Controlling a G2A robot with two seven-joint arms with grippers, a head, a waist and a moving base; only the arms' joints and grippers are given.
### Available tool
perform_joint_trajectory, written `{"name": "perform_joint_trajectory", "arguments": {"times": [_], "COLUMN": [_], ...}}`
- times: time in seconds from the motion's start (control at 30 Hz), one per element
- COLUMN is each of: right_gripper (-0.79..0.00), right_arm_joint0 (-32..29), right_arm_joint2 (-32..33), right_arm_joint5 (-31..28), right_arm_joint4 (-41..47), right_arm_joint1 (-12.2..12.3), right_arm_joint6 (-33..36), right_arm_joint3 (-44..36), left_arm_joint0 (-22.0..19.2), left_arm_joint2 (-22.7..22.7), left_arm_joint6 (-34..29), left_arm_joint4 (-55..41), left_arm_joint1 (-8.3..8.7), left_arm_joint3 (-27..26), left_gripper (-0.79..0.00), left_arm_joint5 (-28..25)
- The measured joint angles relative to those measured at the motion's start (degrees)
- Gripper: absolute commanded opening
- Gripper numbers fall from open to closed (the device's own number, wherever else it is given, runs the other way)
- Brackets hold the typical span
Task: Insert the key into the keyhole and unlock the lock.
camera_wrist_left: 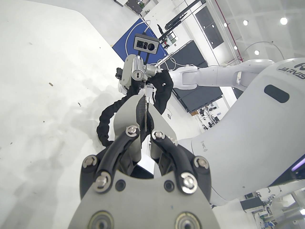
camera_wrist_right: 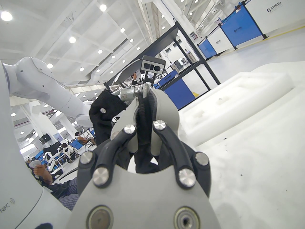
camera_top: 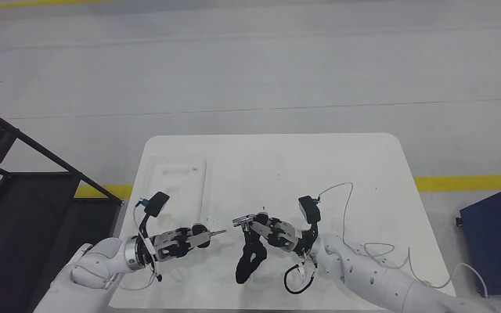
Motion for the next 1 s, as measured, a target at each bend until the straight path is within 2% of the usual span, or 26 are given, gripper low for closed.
{"name": "perform_joint_trajectory", "arguments": {"times": [0.47, 1.0], "right_gripper": [-0.785, -0.785], "right_arm_joint0": [0.0, 0.0], "right_arm_joint2": [0.0, 0.0], "right_arm_joint5": [0.0, 0.0], "right_arm_joint4": [0.0, 0.0], "right_arm_joint1": [0.0, 0.0], "right_arm_joint6": [0.0, 0.0], "right_arm_joint3": [0.0, 0.0], "left_arm_joint0": [-2.44, -3.04], "left_arm_joint2": [2.43, 3.3], "left_arm_joint6": [3.21, 4.41], "left_arm_joint4": [2.86, 4.22], "left_arm_joint1": [-0.51, -0.67], "left_arm_joint3": [0.47, 0.23], "left_gripper": [-0.785, -0.785], "left_arm_joint5": [1.4, 1.76]}}
